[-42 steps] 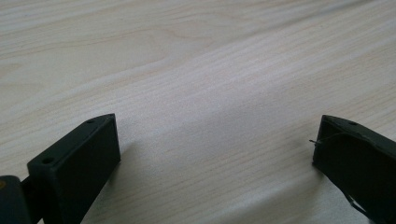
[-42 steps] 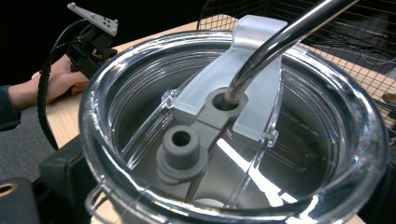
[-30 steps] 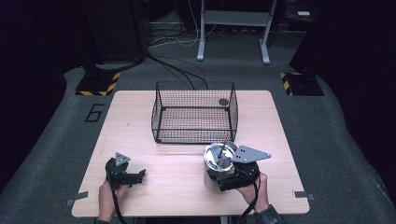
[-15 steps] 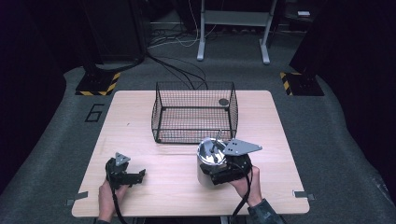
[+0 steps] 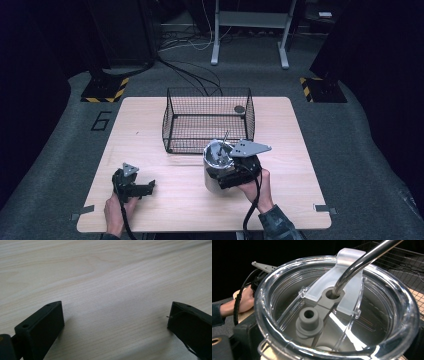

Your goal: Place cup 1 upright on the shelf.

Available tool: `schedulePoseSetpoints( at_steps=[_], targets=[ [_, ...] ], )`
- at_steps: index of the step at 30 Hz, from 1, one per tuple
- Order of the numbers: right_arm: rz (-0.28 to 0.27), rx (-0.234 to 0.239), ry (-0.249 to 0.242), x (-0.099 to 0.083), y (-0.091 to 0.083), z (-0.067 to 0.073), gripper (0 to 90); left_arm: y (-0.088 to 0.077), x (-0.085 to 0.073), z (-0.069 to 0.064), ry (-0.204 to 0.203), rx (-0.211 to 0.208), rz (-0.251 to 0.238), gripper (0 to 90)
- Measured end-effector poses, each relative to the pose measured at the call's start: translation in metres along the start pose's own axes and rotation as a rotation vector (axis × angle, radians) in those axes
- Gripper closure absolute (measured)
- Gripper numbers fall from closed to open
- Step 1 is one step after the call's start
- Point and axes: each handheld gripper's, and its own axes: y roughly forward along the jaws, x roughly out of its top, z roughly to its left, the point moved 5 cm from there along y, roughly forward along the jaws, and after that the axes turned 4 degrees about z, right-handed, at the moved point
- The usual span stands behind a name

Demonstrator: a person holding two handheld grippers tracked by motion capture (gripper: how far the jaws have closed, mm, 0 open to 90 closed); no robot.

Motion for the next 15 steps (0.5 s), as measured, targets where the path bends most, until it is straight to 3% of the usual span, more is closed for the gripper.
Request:
schedulePoseSetpoints(
  at_steps=[15],
  targets=[
    [-0.017,0.011,0.001,0.024,0.015,-0.007,3.3,0.002,0.002,0.0,-0.003,0.004,-0.002,0.3]
  ],
)
